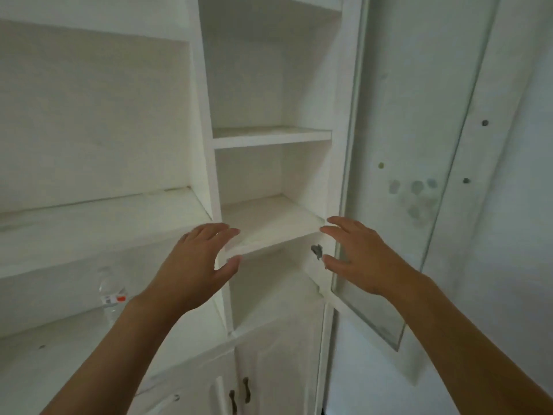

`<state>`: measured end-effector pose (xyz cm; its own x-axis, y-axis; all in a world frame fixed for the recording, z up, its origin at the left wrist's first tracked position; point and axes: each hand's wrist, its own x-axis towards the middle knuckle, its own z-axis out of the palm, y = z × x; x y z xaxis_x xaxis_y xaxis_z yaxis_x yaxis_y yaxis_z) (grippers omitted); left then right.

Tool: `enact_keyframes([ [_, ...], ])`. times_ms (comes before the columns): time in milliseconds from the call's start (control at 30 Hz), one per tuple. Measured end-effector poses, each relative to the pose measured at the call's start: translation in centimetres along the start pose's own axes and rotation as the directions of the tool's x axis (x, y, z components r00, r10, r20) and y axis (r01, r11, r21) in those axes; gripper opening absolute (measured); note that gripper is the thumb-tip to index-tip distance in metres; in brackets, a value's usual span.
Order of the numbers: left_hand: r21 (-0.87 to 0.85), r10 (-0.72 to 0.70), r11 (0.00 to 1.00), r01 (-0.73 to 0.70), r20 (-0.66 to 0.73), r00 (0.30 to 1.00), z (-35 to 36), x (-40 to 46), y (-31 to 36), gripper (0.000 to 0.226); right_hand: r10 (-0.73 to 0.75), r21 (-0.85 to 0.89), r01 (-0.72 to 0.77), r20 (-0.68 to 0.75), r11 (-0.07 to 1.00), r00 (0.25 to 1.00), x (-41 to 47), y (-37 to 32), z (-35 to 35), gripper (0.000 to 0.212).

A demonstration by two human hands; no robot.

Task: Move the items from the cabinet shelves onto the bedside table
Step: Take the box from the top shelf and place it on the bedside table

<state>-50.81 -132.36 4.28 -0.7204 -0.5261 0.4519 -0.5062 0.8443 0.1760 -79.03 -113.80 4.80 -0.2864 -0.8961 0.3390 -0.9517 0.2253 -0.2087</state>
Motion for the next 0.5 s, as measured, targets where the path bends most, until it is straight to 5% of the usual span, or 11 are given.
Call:
enact_keyframes([
  [233,0.127,-0.090,0.987,0.097,-0.057,0.994,-1.2,7.6,2.5,0.066,-0.165,-0.012,0.165,-0.020,0.986,0.986,8.7,5.6,-5.1,0.065],
  [500,0.362,-0.028,0.929,0.076,-0.135,0.990,-7.6,14.7,3.7,0.066,-0.315,-0.038,0.313,-0.072,0.949,0.946,16.7,5.1,-11.0,0.066],
])
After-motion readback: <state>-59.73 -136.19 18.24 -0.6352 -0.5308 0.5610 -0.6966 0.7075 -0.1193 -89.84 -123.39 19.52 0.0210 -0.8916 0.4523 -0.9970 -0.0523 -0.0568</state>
